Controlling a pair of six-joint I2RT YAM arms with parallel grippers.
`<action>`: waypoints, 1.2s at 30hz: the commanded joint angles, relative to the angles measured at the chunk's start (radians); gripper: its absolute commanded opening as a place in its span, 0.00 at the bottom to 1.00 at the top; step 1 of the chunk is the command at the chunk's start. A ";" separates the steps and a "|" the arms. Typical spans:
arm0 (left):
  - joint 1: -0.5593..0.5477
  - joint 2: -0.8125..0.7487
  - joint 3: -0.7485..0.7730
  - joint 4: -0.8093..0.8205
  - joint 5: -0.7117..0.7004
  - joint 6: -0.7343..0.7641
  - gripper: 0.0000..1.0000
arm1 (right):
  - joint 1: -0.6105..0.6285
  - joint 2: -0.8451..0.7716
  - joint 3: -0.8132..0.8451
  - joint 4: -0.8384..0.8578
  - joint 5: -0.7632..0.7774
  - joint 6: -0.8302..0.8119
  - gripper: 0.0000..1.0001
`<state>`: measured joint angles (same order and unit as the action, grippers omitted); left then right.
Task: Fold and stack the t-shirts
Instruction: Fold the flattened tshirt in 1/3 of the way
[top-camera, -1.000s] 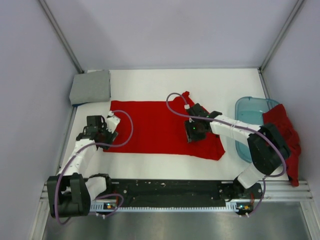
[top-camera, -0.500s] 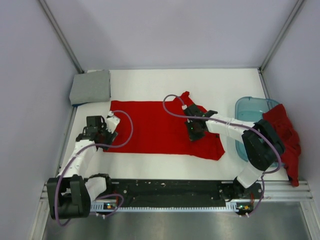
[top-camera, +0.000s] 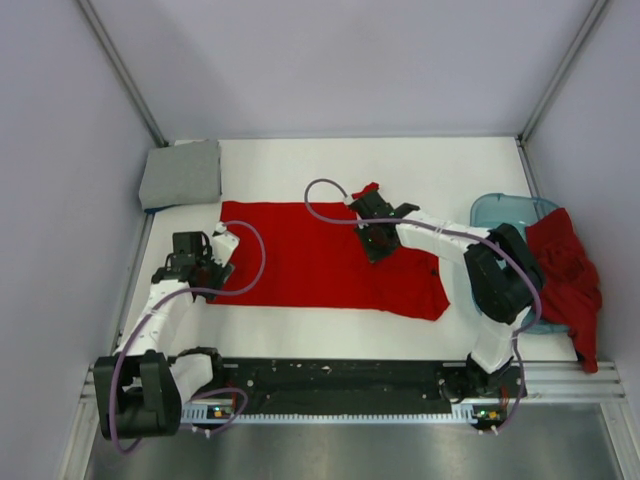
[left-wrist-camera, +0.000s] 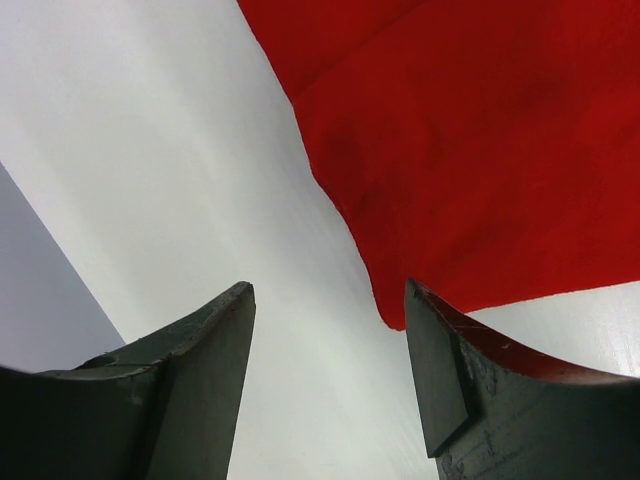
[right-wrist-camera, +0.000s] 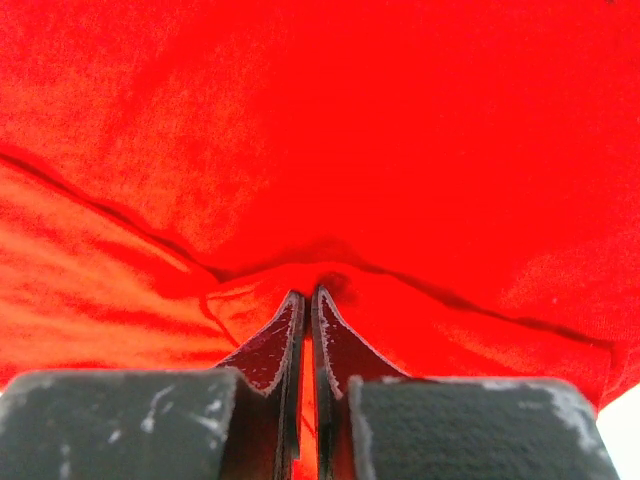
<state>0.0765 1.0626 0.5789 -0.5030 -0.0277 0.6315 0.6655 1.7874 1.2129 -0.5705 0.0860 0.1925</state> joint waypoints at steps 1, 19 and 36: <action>0.000 -0.010 0.002 -0.006 -0.006 0.010 0.66 | 0.011 0.058 0.100 0.018 0.052 -0.083 0.02; 0.002 -0.138 0.001 -0.229 0.290 0.354 0.81 | -0.009 -0.385 -0.074 -0.159 0.172 0.276 0.72; -0.001 -0.053 -0.151 0.029 0.270 0.519 0.76 | -0.124 -0.853 -0.722 -0.160 0.158 0.802 0.85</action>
<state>0.0769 1.0000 0.4660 -0.5648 0.2379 1.1175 0.6056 0.9630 0.5369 -0.8146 0.2295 0.8852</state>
